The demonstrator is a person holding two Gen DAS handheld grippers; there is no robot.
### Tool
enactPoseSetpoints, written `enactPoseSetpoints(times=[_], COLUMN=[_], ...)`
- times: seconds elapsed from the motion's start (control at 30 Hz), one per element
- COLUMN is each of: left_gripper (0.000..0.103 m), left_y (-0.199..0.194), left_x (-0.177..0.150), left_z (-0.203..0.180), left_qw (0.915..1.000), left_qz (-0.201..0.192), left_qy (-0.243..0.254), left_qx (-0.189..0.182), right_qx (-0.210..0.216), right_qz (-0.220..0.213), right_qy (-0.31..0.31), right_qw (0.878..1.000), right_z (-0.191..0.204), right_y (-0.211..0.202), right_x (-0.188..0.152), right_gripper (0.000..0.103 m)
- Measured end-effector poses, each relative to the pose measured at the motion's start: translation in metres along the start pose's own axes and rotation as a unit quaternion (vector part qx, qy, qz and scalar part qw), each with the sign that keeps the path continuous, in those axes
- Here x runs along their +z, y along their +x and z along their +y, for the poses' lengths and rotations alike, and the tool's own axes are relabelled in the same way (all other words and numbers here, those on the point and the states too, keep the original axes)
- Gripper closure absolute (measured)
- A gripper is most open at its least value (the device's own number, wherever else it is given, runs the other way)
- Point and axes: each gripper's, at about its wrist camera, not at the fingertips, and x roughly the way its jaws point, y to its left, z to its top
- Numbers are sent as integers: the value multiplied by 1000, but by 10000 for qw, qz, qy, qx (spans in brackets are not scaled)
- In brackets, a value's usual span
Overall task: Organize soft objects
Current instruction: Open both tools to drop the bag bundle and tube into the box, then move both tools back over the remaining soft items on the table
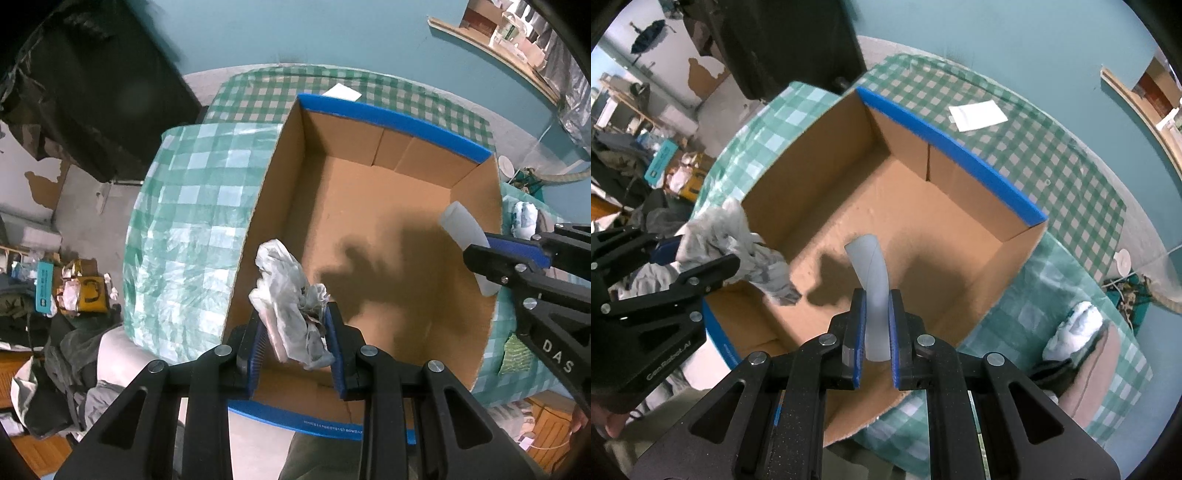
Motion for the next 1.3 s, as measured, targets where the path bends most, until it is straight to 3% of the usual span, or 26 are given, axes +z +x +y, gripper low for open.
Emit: enactPoseSetpoints(times=[0.2,0.4,0.5,0.6,0.73,0.87,1.3], left_gripper=[72,72,72,61,43,28,27], left_y=[14,16,16,14,7,2,-12], left_x=[-1,-2,-3,-3,-5,-7,-9], left_z=[2,2,2,2,1,-4,-37], left_qw=[9999,9999,9998,9998,9999,9999,9992], left_qz=[105,157,159,176,77,-3,-3], left_qy=[-3,8,38,24,19,107,384], left_qx=[16,51,70,75,79,107,-96], right_qx=[14,-25,-62,-101,-157,-194,-146], right_qz=[138,194,140,82,17,-24,-194], right_qy=[8,60,131,176,252,361,954], right_qw=[9999,9998,9998,9998,9996,9992,9951], right_z=[3,4,2,0,-3,-10,-48], right_y=[16,21,20,15,8,2,-28], right_x=[0,2,2,1,-1,-5,-31], right_gripper=[93,85,71,68,50,47,45])
